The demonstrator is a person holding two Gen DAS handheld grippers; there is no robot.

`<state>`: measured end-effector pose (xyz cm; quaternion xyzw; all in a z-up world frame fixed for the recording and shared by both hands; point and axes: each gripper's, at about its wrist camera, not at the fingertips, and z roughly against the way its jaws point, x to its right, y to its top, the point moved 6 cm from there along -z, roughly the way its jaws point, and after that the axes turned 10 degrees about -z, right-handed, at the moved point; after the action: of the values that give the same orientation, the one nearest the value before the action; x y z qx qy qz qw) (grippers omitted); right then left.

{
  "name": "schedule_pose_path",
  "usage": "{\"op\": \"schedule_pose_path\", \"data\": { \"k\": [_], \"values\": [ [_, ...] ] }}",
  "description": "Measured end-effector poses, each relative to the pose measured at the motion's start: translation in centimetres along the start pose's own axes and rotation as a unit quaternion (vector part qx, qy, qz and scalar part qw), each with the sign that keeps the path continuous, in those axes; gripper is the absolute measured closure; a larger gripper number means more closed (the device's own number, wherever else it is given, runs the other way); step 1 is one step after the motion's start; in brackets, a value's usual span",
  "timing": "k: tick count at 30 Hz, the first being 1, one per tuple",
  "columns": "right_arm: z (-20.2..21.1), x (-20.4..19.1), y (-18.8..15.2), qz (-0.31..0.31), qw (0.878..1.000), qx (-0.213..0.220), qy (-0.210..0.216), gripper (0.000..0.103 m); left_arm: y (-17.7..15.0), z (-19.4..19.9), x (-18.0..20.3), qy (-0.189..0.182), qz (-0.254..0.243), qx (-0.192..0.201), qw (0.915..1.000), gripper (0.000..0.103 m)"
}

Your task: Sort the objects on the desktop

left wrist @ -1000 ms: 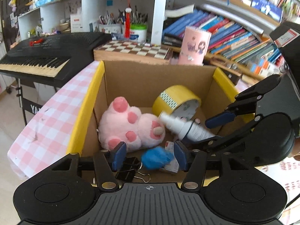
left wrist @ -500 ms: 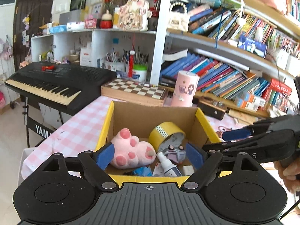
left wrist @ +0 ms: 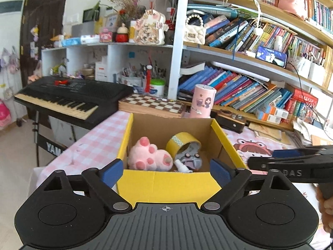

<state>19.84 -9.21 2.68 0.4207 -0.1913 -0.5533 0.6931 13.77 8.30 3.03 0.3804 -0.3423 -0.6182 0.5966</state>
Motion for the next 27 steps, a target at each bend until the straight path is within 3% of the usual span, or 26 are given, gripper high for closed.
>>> {"op": "schedule_pose_path", "data": {
  "k": [8, 20, 27],
  "values": [
    [4.4, 1.8, -3.3, -0.049, 0.995, 0.054, -0.065, 0.035, -1.7, 2.6, 1.9, -0.011, -0.019, 0.011, 0.9997, 0.010],
    [8.5, 3.2, -9.5, -0.090, 0.981, 0.069, -0.155, 0.024, -4.8, 4.7, 3.8, -0.009, -0.033, 0.006, 0.9994, 0.007],
    [9.8, 4.8, -12.1, -0.114, 0.973, 0.059, -0.192, 0.020, -6.6, 4.5, 5.5, -0.008, -0.059, -0.025, 0.9979, 0.006]
  ]
}}
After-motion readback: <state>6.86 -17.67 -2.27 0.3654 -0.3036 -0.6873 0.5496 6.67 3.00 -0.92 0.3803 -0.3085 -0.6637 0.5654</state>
